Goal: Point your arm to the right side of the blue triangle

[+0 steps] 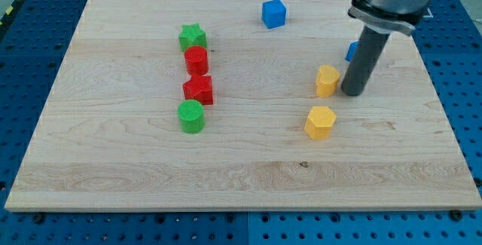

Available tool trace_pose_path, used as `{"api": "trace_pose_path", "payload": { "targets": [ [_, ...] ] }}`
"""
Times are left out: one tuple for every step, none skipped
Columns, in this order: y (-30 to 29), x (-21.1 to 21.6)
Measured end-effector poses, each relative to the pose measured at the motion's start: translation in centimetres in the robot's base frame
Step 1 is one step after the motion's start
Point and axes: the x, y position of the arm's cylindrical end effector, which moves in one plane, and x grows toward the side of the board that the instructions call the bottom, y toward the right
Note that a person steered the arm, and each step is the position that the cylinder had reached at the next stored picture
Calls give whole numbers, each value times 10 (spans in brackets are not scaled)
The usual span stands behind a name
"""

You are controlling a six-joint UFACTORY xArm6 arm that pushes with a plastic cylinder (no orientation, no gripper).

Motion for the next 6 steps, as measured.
{"api": "trace_pose_path", "payload": {
  "targets": [
    [-19,-14],
    [-19,-14],
    [-3,-19],
    [38,-19],
    [66,-19],
    [75,-38]
  ]
}}
